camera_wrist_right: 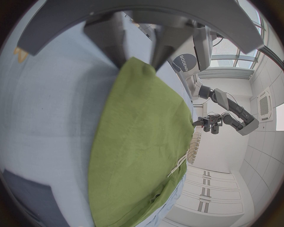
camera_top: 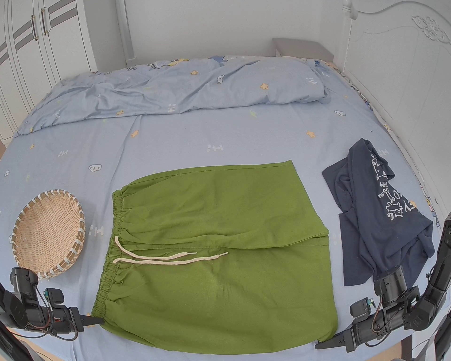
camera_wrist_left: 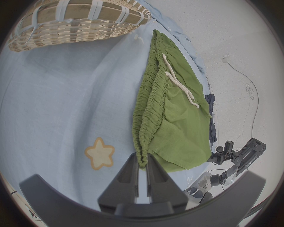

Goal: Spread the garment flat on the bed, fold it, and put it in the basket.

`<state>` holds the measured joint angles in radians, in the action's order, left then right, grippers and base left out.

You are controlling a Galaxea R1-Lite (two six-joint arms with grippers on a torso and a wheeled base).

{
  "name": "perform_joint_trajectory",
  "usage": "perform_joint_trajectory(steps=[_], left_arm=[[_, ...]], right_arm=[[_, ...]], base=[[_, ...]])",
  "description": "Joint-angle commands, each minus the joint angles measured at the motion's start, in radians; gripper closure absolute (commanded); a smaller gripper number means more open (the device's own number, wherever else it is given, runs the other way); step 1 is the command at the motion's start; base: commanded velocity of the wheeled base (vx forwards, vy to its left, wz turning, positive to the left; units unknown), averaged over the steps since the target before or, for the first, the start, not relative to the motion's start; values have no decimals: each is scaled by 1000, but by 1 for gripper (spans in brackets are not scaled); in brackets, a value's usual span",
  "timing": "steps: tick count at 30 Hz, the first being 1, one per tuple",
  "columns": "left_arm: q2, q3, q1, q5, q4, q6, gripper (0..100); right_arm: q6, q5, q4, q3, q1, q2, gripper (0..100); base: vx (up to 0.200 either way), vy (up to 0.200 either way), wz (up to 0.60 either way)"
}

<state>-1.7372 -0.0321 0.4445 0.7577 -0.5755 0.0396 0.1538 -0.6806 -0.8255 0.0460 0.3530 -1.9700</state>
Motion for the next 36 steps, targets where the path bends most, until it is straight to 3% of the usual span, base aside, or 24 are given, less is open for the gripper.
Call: perform_joint_trajectory(steps=[1,6,11,30,31,36], left_arm=[[2,-3,3,0,2,-3,100],[8,-3,42,0,6,-6,100],[1,15,43,-1,5,-6,100],[-15,28,34,-1,6,5,100],[-16,28,33,-1,6,6,100],[-19,28,33,-1,6,8,100]], right_arm=[[0,-8,-6,-8,0,-3,100],[0,-8,-14,-46,-3,8,100],[-3,-10,72,-46,-54,89,100],[-10,0,195,-46,-77,146,100],[-10,0,194,-46,-75,146,0],[-8,-2,186,-46,-75,141,0]], base=[[0,0,0],[0,0,0],[0,0,0],[0,0,0],[0,0,0],[0,0,0]])
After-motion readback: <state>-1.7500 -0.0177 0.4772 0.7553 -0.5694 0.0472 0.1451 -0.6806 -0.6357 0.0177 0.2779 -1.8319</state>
